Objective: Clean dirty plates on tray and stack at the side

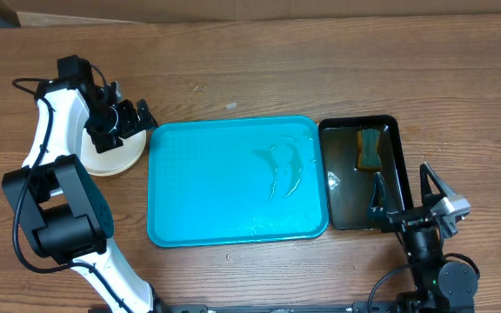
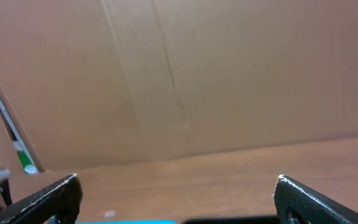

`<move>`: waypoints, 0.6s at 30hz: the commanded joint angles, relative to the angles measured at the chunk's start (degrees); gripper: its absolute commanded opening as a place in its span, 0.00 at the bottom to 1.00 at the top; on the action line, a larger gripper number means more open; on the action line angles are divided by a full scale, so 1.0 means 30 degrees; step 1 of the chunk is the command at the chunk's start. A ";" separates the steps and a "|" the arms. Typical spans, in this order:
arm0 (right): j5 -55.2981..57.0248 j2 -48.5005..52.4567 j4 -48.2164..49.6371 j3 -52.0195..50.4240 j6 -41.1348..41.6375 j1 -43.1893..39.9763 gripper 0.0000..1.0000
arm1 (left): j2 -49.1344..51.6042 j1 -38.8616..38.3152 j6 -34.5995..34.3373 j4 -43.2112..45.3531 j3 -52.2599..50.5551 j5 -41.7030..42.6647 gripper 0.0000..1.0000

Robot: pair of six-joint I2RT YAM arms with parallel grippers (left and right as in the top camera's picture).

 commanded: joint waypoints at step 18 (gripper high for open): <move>0.0073 -0.0219 -0.4014 -0.0204 -0.6513 0.0095 1.00 | -0.0328 -0.0058 -0.0204 0.0022 0.0044 0.0015 1.00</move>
